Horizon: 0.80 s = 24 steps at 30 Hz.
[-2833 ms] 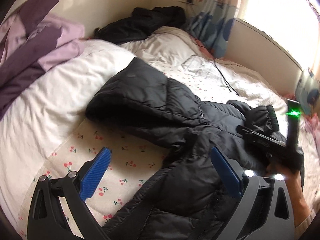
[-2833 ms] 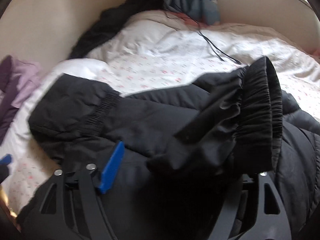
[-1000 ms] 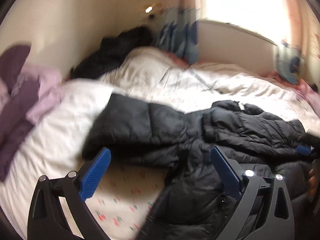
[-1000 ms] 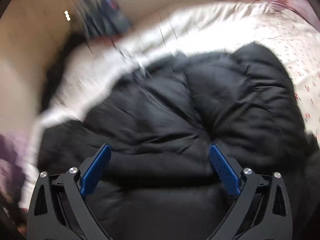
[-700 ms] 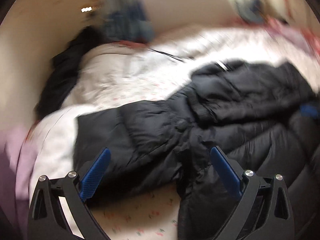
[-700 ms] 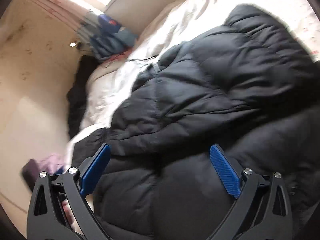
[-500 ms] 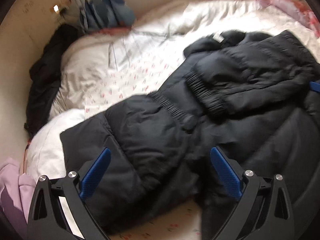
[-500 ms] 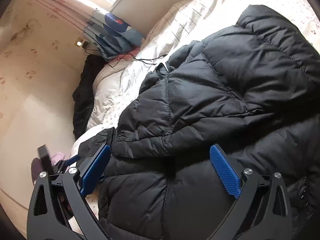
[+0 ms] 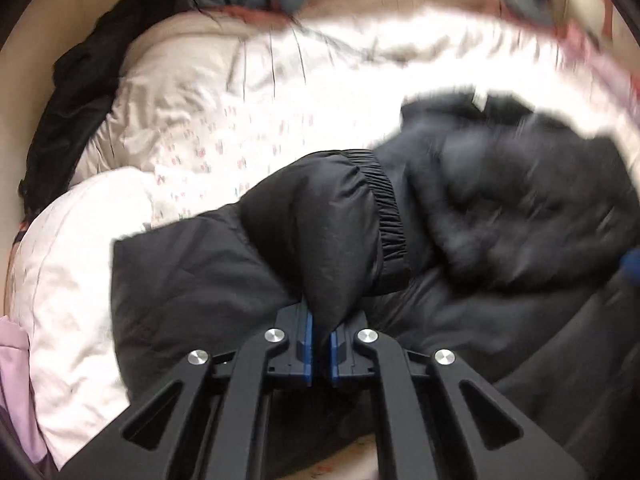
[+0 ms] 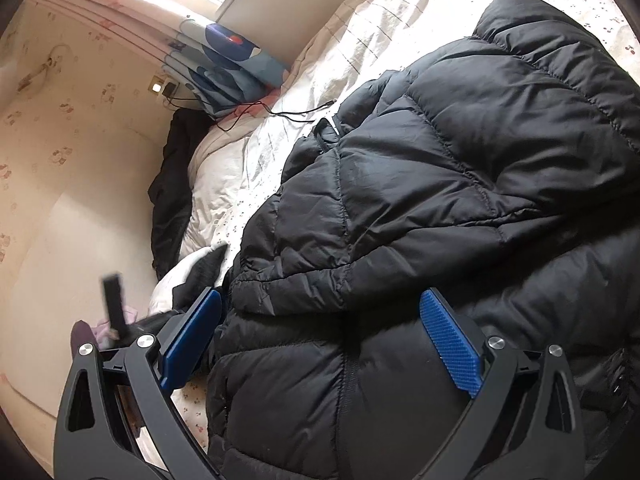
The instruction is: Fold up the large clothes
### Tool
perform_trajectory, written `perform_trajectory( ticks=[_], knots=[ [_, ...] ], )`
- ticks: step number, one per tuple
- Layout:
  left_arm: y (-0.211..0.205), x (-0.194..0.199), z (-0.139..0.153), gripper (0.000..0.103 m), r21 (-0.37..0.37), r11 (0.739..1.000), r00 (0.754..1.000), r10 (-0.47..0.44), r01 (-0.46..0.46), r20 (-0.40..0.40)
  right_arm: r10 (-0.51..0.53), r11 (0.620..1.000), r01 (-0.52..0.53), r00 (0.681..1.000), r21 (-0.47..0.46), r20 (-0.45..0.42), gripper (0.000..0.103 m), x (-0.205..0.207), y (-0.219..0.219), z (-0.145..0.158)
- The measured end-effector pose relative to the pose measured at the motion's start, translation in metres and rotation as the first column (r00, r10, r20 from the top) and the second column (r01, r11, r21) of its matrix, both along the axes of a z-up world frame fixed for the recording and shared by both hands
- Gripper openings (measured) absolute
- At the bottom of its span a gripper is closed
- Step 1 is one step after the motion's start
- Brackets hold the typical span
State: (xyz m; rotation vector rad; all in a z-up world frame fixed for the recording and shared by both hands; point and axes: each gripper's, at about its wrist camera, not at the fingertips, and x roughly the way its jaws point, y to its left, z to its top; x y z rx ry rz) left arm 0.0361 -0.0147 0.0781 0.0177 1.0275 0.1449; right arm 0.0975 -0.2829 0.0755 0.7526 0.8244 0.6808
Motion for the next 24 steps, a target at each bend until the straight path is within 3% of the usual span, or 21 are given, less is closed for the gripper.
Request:
perform_trajectory(
  ticks=[8, 15, 19, 24],
  knots=[
    [-0.035, 0.004, 0.099, 0.007, -0.214, 0.972, 0.972, -0.045, 0.096, 0.231, 0.003, 0.999, -0.003, 1.000, 0.044, -0.003, 0.096, -0.004, 0.001, 0.005],
    [-0.122, 0.038, 0.150, 0.007, -0.281, 0.919, 0.923, -0.171, 0.276, 0.345, -0.080, 0.987, 0.082, 0.997, 0.140, -0.022, 0.096, 0.002, -0.032, 0.008],
    [-0.175, 0.063, 0.153, 0.007, -0.315, 0.869, 0.892, -0.255, 0.381, 0.373, -0.181, 0.952, 0.188, 0.982, 0.241, -0.053, 0.096, 0.010, -0.081, 0.012],
    [-0.241, 0.090, 0.120, 0.007, -0.364, 0.808, 0.872, -0.340, 0.462, 0.351, -0.310, 0.886, 0.325, 0.945, 0.330, -0.100, 0.096, 0.020, -0.152, 0.012]
  ],
)
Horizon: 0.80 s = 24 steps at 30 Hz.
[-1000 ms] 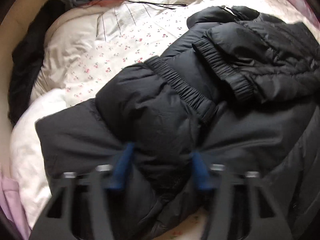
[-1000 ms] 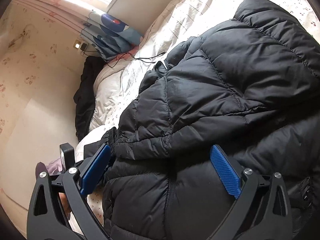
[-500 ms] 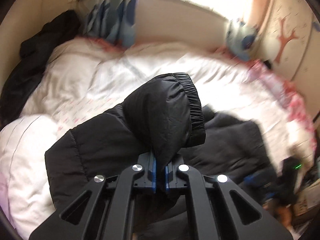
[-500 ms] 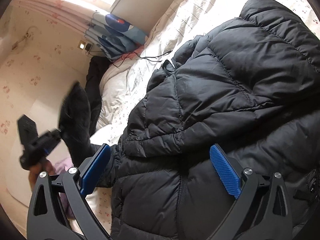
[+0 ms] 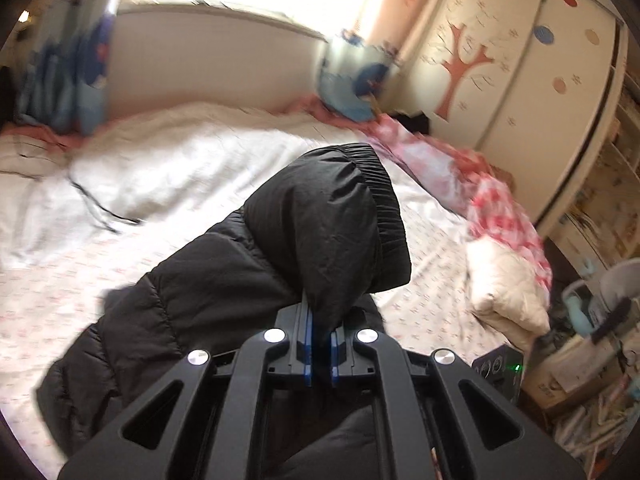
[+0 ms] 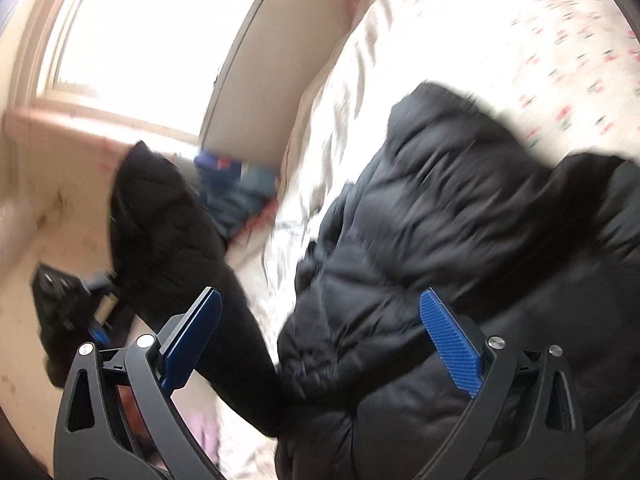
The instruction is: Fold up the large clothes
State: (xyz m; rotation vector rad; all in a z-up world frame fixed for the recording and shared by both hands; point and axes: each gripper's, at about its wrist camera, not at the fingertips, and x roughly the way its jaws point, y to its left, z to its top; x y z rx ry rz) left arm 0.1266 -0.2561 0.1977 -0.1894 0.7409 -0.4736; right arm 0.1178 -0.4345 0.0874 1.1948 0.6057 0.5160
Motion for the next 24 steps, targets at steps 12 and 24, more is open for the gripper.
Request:
perform_trajectory(
  ticks=[12, 24],
  knots=[
    [-0.069, 0.033, -0.147, 0.010, -0.017, 0.991, 0.960, -0.135, 0.135, -0.245, 0.022, 0.978, 0.005, 0.992, 0.209, -0.123, 0.096, 0.026, -0.037, -0.046],
    [-0.028, -0.032, -0.126, 0.084, 0.081, 0.990, 0.979, -0.101, 0.117, -0.180, 0.084, 0.984, -0.066, 0.991, 0.166, -0.108, 0.096, 0.051, -0.026, -0.051]
  ],
)
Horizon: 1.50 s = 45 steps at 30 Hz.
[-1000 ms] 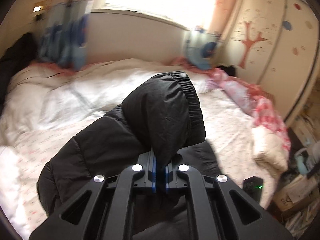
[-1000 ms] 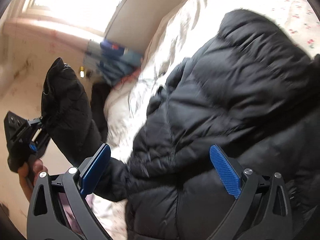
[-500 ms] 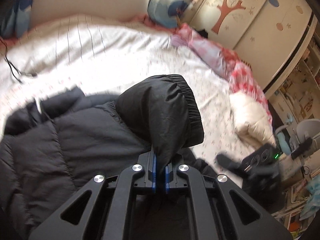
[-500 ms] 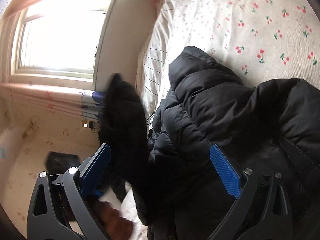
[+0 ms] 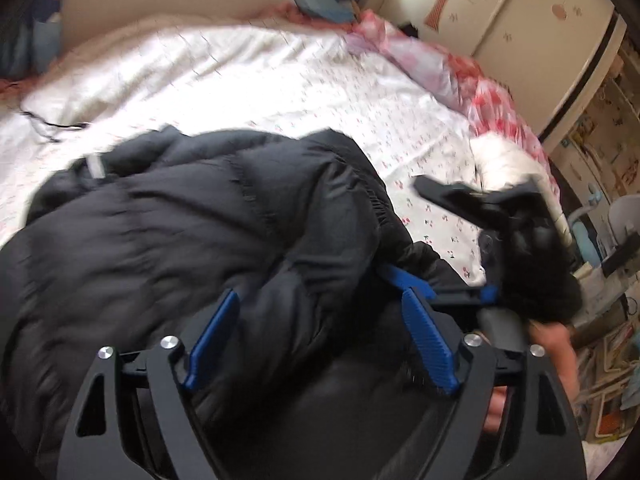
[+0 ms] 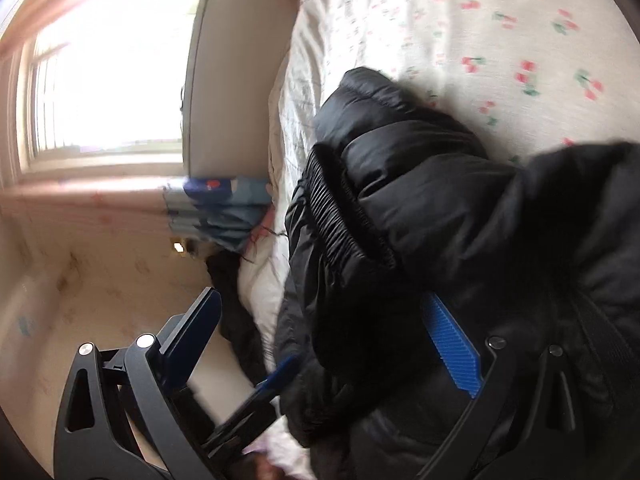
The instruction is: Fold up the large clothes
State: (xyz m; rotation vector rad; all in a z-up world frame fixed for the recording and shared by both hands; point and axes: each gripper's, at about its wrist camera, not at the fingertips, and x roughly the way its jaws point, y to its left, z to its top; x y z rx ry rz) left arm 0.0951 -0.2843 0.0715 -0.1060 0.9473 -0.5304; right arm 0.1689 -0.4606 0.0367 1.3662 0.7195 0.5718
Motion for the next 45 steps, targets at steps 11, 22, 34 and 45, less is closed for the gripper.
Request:
perform_trajectory(
  ticks=[11, 22, 34, 45],
  knots=[
    [0.179, -0.073, -0.005, 0.090, -0.260, 0.821, 0.846, 0.533, -0.509, 0.024, 0.028, 0.987, 0.001, 0.984, -0.160, 0.175, 0.092, 0.048, 0.022, 0.021],
    [0.197, -0.061, -0.031, 0.090, -0.322, 0.741, 0.792, 0.609, -0.589, -0.045, 0.080, 0.928, 0.055, 0.936, -0.368, 0.342, 0.010, 0.035, 0.034, 0.066],
    [0.197, -0.057, -0.044, 0.091, -0.379, 0.708, 0.786, 0.611, -0.596, -0.095, -0.055, 0.823, 0.256, 0.924, -0.508, 0.378, 0.009, 0.015, 0.006, 0.072],
    [0.186, -0.050, -0.049, 0.095, -0.298, 0.750, 0.798, 0.598, -0.591, -0.079, -0.125, 0.840, 0.177, 0.983, -0.513, 0.134, 0.030, 0.035, -0.013, 0.011]
  ],
)
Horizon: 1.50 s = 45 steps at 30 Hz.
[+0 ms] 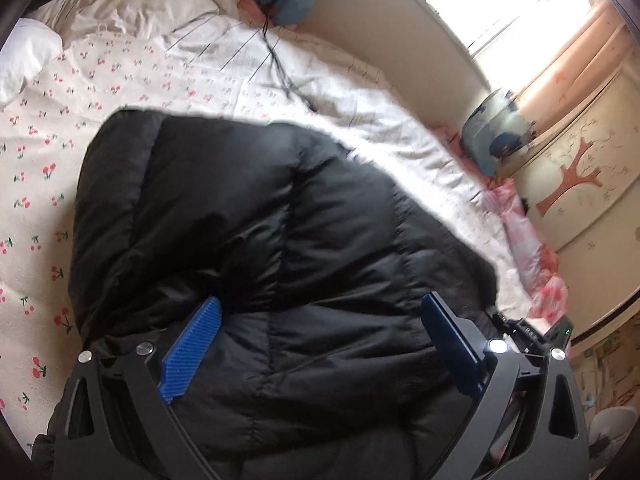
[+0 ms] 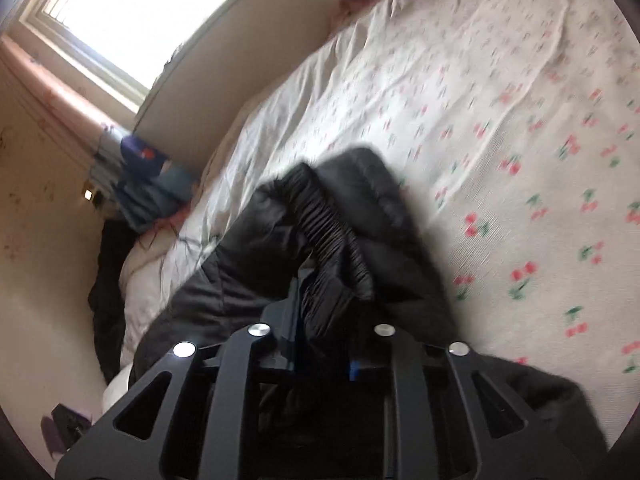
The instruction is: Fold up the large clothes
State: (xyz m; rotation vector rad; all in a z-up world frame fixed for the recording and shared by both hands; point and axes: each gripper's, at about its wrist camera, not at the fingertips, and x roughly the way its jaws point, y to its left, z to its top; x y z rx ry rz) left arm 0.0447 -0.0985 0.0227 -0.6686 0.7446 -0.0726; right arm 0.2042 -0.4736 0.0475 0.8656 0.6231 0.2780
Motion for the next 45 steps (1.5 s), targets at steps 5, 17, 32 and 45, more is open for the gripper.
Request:
perform_trajectory(
  ticks=[5, 17, 32, 45],
  knots=[
    [0.010, -0.008, 0.012, 0.096, 0.049, 0.996, 0.996, 0.069, -0.072, 0.059, -0.274, 0.958, 0.284, 0.945, -0.032, 0.176, 0.064, -0.048, -0.026, 0.030],
    [-0.022, 0.008, -0.017, 0.096, 0.364, 0.930, 0.995, 0.075, -0.048, -0.060, 0.047, 0.989, -0.055, 0.997, -0.138, -0.063, 0.067, 0.003, 0.027, -0.015],
    [-0.045, 0.007, -0.012, 0.096, 0.535, 0.844, 0.998, 0.056, -0.034, -0.025, 0.160, 0.954, -0.149, 0.987, -0.261, 0.022, 0.080, -0.018, 0.079, 0.016],
    [-0.050, 0.006, -0.009, 0.096, 0.568, 0.822, 0.999, 0.052, -0.035, -0.015, 0.088, 0.944, -0.043, 0.989, -0.328, 0.122, 0.086, -0.019, 0.088, 0.048]
  ],
)
